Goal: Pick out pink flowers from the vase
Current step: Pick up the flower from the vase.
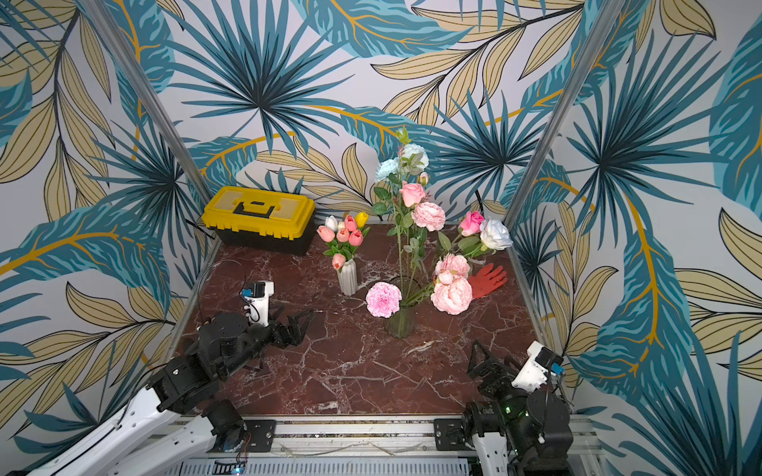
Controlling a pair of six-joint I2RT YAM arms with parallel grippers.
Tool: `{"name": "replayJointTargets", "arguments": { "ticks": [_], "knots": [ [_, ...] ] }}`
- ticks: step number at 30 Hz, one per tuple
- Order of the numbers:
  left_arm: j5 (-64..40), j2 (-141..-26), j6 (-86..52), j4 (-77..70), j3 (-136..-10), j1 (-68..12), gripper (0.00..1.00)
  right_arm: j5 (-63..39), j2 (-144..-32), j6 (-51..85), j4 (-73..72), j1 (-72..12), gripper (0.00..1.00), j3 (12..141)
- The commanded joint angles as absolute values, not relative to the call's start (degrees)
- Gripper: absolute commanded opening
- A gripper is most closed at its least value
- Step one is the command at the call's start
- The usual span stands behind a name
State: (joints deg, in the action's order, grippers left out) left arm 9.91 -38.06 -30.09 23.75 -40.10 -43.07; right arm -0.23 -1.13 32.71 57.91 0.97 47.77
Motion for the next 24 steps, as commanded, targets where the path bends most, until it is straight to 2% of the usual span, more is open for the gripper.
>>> {"name": "replayJointTargets", "arguments": {
  "ticks": [1,5,9,12,16,21,23,24],
  "knots": [
    [6.2,-40.0,-28.2,27.2,-41.9,-43.0,0.99,-4.7,-4.3,29.5,52.7,0.9,0.99,45.0],
    [2.4,-42.2,-25.0,26.6,-41.8,-43.0,0.99,-13.9,-15.3,27.6,42.7,0.8,0.89,41.4],
    [-2.3,-43.0,-23.9,26.7,-42.2,-43.1,0.99,-13.6,-19.8,23.1,25.4,0.8,0.85,36.2],
    [-3.0,-42.8,-23.8,26.9,-42.1,-43.1,1.00,-9.2,-26.4,18.8,22.1,0.4,0.85,37.3],
    [-1.5,-42.6,-22.9,28.0,-42.5,-43.1,0.99,3.2,-31.6,17.0,21.3,0.4,0.85,36.1],
    [-2.5,-40.9,-21.7,27.0,-41.3,-43.1,0.99,12.1,-40.0,15.1,15.6,-0.6,0.78,31.0],
    [-3.6,-39.8,-21.4,26.5,-40.9,-43.1,1.00,20.1,-41.1,13.7,8.7,-5.2,0.85,27.8],
    [-4.2,-39.1,-21.2,26.3,-40.7,-43.2,1.00,19.8,-40.8,13.3,6.1,-6.8,0.86,26.5]
  ]
}}
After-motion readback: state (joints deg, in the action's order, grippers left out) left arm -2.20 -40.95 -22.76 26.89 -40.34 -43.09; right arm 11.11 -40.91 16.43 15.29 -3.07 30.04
